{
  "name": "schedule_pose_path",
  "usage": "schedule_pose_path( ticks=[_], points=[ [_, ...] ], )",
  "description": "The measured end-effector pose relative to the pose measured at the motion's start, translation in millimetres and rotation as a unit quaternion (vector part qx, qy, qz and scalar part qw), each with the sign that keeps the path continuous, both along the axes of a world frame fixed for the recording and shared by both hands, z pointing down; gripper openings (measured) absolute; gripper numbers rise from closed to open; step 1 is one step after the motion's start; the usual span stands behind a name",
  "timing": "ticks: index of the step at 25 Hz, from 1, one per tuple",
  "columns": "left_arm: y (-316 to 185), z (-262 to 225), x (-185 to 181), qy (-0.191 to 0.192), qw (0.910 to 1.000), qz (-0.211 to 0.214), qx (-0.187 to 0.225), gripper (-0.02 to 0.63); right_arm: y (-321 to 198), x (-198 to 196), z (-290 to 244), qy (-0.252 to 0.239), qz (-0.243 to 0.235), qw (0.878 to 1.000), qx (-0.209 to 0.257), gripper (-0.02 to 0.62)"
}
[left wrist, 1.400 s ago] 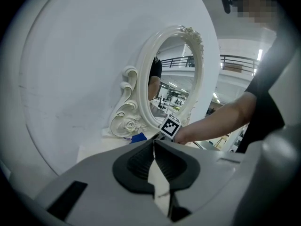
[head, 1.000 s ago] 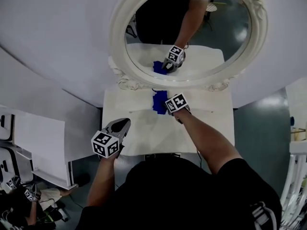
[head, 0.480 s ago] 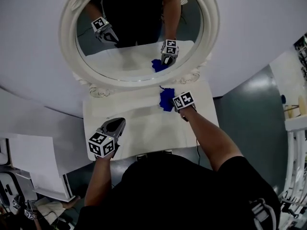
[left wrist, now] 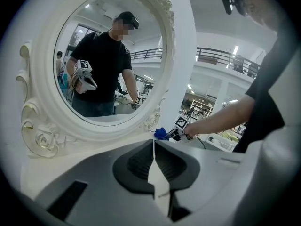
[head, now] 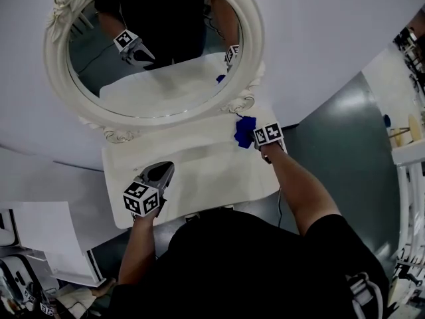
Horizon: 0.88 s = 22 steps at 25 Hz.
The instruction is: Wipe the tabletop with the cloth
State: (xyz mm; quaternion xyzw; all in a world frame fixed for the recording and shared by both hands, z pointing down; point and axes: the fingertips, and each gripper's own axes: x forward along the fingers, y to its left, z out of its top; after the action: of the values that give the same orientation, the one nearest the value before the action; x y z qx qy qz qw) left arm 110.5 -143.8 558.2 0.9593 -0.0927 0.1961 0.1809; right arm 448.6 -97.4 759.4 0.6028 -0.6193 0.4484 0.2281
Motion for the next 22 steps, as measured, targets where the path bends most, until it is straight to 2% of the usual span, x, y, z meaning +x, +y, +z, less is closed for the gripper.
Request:
schedule_pose_path(
  ticks=[7,15,22],
  points=[
    [4.8,0.6,11.8,-0.002,1.0000,0.000,0.000,0.020,21.2,33.5,-0.3,0.006,0.024,1.000,0.002,0.061],
    [4.8,1.8,6.5,-0.003,1.0000,-0.009,-0.001,0.020,22.3,36.0,0.1,0.013,0.026,1.000,0.002,0.061],
    [3.0,1.2,-8.0,-0.006,0.9999,-0.014,-0.002,0.020,23.0,30.6,-7.1,0.039,0.021,0.999,-0.021,0.058]
  ],
)
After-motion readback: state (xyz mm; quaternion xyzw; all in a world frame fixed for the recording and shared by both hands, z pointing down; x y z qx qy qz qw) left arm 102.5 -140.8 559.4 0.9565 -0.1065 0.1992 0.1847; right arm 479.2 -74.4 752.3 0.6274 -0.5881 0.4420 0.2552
